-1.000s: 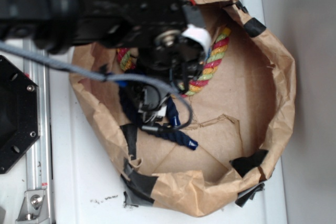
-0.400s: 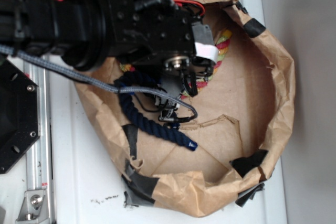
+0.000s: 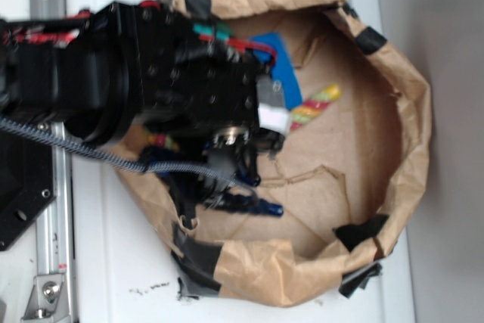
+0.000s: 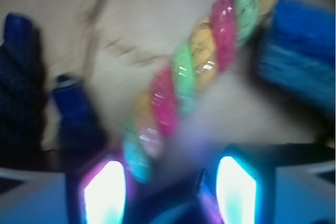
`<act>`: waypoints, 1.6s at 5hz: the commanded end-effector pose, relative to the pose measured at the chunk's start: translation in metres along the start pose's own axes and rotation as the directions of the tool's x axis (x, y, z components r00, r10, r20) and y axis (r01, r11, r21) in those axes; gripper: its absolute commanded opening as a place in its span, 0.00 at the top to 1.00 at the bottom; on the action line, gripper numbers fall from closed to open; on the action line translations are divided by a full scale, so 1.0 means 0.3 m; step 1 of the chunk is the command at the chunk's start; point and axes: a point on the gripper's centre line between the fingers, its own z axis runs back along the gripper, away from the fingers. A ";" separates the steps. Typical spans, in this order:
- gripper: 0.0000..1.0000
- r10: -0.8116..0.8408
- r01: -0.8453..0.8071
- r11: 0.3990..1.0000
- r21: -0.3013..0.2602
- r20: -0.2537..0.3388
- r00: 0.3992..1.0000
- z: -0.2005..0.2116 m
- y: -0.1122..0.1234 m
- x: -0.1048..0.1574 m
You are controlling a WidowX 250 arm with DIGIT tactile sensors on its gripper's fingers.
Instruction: Grab the blue rope.
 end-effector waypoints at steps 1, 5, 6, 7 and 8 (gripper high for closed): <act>1.00 0.021 -0.012 0.999 -0.041 0.235 0.972 0.214 0.036 0.044; 0.00 -0.132 0.153 0.969 -0.195 0.114 0.985 0.058 -0.084 0.148; 0.00 -0.137 0.153 0.966 -0.209 0.087 0.987 0.073 -0.107 0.101; 0.00 -0.156 0.160 0.973 -0.164 0.037 0.987 0.028 -0.113 0.071; 0.00 -0.136 0.132 0.989 -0.060 -0.062 0.989 -0.078 -0.067 0.063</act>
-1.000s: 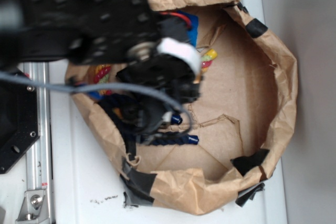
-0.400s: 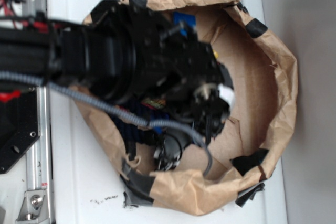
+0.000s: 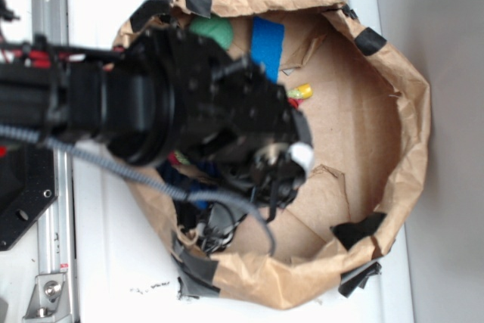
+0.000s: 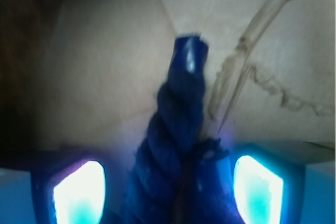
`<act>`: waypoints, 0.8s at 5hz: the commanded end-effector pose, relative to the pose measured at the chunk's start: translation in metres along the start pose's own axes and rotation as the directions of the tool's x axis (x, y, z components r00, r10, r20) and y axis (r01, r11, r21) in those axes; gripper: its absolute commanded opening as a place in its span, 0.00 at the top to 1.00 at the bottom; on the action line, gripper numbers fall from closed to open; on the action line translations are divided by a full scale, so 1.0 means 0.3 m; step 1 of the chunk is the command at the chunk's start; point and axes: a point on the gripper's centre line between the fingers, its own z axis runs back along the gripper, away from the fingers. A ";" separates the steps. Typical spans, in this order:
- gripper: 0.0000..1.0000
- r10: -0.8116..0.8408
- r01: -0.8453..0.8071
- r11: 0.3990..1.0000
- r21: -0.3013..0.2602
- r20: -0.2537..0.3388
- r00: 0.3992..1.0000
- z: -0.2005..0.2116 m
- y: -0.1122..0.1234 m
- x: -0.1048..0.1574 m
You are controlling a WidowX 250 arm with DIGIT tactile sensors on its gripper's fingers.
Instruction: Grab the blue rope.
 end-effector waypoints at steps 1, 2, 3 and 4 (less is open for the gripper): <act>0.00 0.075 -0.062 0.986 0.154 -0.084 0.994 -0.119 0.116 -0.027; 1.00 0.169 -0.162 0.968 0.190 -0.023 0.985 -0.071 0.221 0.000; 1.00 0.216 -0.224 0.957 0.183 0.061 0.974 0.018 0.298 0.025; 1.00 0.225 -0.243 0.951 0.190 0.114 0.968 0.080 0.327 0.032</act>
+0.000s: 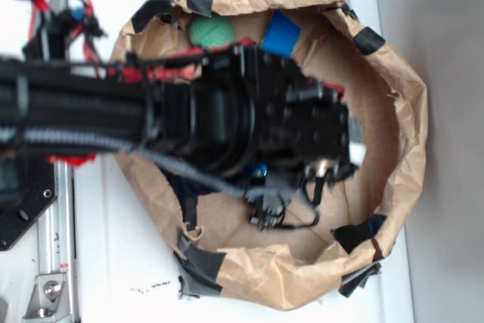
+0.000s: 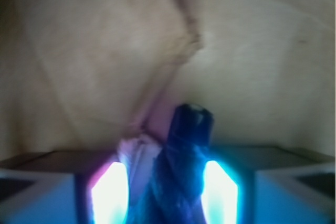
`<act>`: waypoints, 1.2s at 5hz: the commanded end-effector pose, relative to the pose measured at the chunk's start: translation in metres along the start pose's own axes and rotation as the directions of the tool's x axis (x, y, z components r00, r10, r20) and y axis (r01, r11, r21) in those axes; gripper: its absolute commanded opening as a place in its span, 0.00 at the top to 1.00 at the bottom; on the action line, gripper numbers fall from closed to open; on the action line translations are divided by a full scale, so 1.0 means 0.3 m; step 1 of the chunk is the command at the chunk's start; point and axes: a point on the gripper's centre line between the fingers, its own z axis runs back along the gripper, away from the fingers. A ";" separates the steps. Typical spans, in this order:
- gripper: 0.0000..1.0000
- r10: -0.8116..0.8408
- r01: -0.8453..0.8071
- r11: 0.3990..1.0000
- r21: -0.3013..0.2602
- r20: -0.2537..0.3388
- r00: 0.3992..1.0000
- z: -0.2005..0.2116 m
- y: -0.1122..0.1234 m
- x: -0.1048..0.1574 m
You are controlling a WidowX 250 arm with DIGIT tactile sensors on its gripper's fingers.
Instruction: Grab the blue rope.
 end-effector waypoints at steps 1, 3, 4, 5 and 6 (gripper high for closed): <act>1.00 0.050 -0.052 0.999 0.010 0.122 0.991 0.112 0.091 -0.009; 1.00 0.091 -0.089 0.996 -0.017 0.268 0.959 0.327 0.057 0.012; 1.00 0.126 -0.133 0.991 0.003 0.287 0.949 0.474 0.060 0.008; 1.00 0.145 -0.150 0.989 -0.004 0.283 0.948 0.557 0.065 -0.033; 1.00 0.148 -0.157 0.987 0.016 0.264 0.953 0.562 0.077 -0.106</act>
